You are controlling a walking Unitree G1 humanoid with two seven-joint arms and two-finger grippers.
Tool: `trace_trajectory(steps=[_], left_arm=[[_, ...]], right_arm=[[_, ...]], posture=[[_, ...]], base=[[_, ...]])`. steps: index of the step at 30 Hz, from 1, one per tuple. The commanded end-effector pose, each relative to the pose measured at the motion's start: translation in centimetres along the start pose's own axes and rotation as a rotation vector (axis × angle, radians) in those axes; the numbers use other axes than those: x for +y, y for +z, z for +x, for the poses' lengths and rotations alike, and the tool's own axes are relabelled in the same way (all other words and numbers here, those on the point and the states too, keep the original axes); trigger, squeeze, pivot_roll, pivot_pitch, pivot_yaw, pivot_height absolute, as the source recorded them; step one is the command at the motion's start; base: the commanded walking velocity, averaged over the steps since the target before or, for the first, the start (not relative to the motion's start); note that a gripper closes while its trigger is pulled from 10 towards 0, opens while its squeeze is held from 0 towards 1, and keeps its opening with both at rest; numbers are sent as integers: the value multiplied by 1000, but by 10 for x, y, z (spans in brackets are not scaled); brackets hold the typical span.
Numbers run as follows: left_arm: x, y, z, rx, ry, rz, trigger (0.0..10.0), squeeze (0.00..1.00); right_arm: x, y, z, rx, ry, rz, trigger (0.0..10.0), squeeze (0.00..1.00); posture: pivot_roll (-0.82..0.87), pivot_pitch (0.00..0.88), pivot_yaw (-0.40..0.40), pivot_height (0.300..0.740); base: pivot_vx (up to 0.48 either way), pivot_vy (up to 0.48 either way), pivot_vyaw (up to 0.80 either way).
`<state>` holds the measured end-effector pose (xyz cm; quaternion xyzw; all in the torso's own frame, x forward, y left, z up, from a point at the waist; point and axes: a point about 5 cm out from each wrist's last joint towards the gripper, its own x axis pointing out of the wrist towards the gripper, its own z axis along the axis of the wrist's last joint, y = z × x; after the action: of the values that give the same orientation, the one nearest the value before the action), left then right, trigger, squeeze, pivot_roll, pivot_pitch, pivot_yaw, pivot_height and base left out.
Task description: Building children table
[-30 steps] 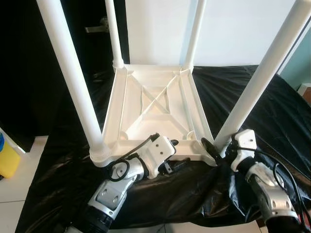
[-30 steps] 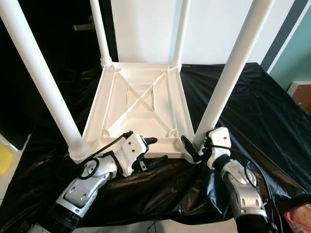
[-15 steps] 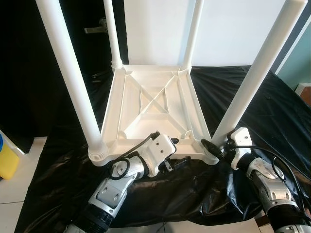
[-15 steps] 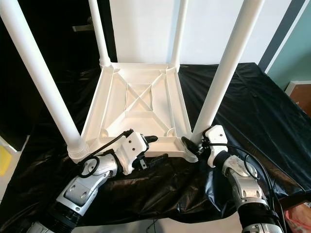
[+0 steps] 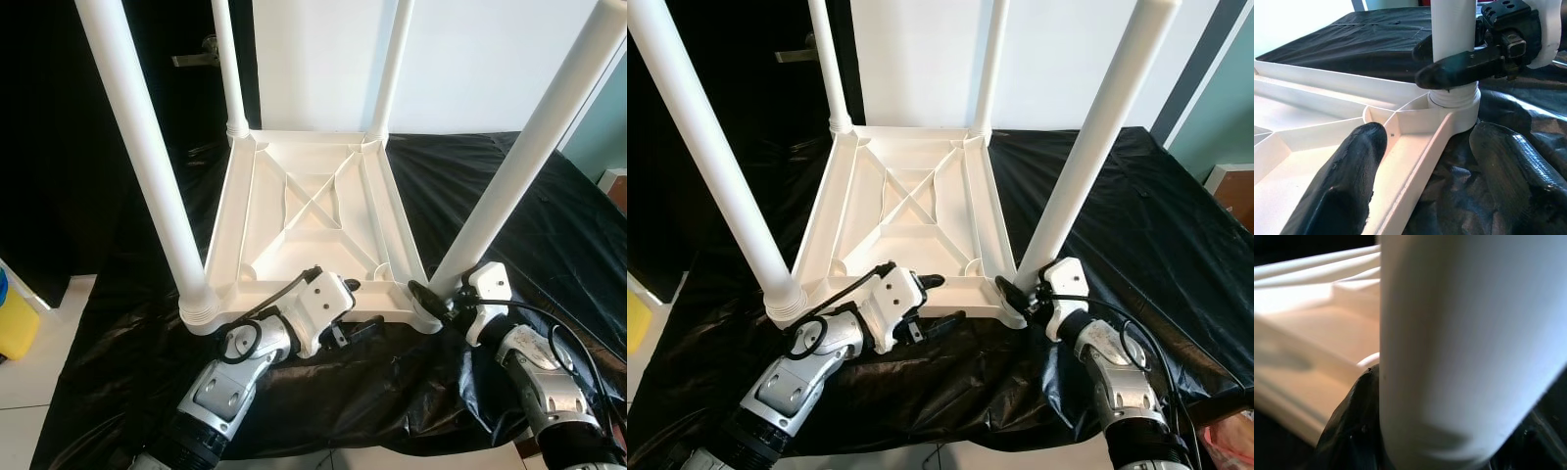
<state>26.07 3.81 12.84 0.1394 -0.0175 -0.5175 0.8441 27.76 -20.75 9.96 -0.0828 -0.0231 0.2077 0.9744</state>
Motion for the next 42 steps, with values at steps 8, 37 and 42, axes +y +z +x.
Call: trace_trajectory(steps=[8,37,42], left_arm=[[-3,-3,0,11,-18,-10,10000,0],[-6,-3,-1,11,-9,-21,10000,0],[-7,-3,-2,9,-8,-24,10000,0]], right_arm=[[9,-6,-7,58,-432,45,10000,0],[43,-1,-2,76,-624,72,10000,1000],[39,6,-10,4,-577,65,10000,1000]], posture=[[-35,0,-19,740],[-23,0,-38,740],[-23,0,-44,740]], base=[[0,0,0],[0,0,0],[0,0,0]])
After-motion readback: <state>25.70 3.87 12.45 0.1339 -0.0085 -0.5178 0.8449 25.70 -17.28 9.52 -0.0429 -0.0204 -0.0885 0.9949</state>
